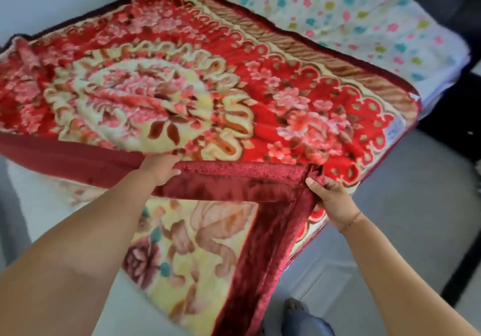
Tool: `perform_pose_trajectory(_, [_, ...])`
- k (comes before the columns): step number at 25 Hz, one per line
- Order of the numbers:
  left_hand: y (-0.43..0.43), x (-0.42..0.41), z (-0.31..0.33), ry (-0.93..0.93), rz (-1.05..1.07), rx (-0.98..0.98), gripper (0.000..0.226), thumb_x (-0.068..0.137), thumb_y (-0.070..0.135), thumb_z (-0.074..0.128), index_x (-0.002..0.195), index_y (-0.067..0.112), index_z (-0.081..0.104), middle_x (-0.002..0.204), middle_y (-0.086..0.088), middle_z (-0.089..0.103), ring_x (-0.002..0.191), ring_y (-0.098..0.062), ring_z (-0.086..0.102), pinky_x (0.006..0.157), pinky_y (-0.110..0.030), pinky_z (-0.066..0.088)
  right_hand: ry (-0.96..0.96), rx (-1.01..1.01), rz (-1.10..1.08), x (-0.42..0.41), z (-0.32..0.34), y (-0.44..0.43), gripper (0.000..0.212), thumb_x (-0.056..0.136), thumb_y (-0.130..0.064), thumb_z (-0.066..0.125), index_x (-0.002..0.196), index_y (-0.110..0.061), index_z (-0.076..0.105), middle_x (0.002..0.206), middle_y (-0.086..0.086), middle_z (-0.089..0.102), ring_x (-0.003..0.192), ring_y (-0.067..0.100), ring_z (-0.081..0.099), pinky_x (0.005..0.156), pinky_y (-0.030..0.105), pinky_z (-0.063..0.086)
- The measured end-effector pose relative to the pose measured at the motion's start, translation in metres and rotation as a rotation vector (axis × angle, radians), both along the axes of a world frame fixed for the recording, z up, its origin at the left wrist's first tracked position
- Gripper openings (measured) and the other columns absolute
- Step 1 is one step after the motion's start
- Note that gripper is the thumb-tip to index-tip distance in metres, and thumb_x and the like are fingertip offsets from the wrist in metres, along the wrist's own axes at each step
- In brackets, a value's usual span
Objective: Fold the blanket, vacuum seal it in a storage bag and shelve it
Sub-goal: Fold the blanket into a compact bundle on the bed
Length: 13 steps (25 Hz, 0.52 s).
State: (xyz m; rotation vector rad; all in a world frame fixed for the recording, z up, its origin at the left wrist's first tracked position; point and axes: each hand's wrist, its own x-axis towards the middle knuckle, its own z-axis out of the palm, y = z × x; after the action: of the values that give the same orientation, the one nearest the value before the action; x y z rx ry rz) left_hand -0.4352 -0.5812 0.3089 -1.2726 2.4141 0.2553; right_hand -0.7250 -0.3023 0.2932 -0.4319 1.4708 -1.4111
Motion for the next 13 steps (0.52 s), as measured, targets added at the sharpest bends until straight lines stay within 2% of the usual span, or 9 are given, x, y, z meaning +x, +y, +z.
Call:
perform_pose_trajectory(3, [-0.022,-0.05,0.009,0.201,0.038,0.055,0.04,0.091,0.031,0.062,0.124,0.008,0.06,0.127,-0.016,0.06,0.117,-0.034,0.055,0.095,-0.036,0.043,-0.023,0.049,-0.122,-0.027,-0.019,0.02,0.073,0.041,-0.061,0.087,0.089,-0.009,0.071,0.08,0.001,0.073,0.072,0.011,0.068,0.066,0.022,0.056])
perform_pose_trajectory(5, [-0.033,-0.094,0.011,0.267,0.009,0.109,0.038,0.087,0.027,0.068,0.119,0.007,0.064,0.125,-0.015,0.062,0.115,-0.033,0.056,0.094,-0.034,0.041,-0.059,0.097,-0.192,-0.046,-0.034,0.035,0.086,0.032,-0.064,0.088,0.094,-0.006,0.07,0.084,0.001,0.074,0.076,0.011,0.07,0.07,0.022,0.057])
perform_pose_trajectory(7, [-0.04,-0.144,0.007,0.26,-0.045,0.155,0.039,0.085,0.025,0.07,0.12,0.008,0.065,0.126,-0.014,0.061,0.116,-0.032,0.055,0.096,-0.034,0.04,-0.092,0.132,-0.279,-0.068,-0.048,0.046,0.078,0.041,-0.057,0.088,0.096,-0.004,0.07,0.087,0.003,0.074,0.079,0.011,0.07,0.079,0.026,0.057])
perform_pose_trajectory(8, [-0.042,-0.167,0.003,0.256,-0.067,0.164,0.04,0.085,0.025,0.071,0.12,0.008,0.065,0.128,-0.014,0.06,0.118,-0.031,0.054,0.098,-0.035,0.039,-0.093,0.161,-0.304,-0.08,-0.054,0.05,0.067,0.051,-0.051,0.086,0.095,-0.004,0.07,0.086,0.003,0.074,0.079,0.012,0.07,0.083,0.029,0.057])
perform_pose_trajectory(11, [-0.048,-0.228,-0.012,0.276,-0.086,0.187,0.039,0.084,0.023,0.072,0.119,0.008,0.066,0.129,-0.012,0.059,0.124,-0.031,0.05,0.105,-0.037,0.037,-0.115,0.24,-0.345,-0.121,-0.069,0.054,0.009,0.086,-0.02,0.067,0.086,-0.01,0.067,0.073,-0.007,0.072,0.071,0.006,0.066,0.08,0.026,0.051])
perform_pose_trajectory(13, [-0.05,-0.271,-0.022,0.262,-0.095,0.229,0.03,0.083,0.02,0.072,0.108,0.004,0.069,0.107,-0.006,0.064,0.112,-0.031,0.056,0.094,-0.034,0.041,-0.104,0.314,-0.355,-0.153,-0.086,0.057,0.014,0.092,-0.015,0.061,0.078,-0.017,0.064,0.063,-0.014,0.067,0.068,0.004,0.058,0.071,0.022,0.041])
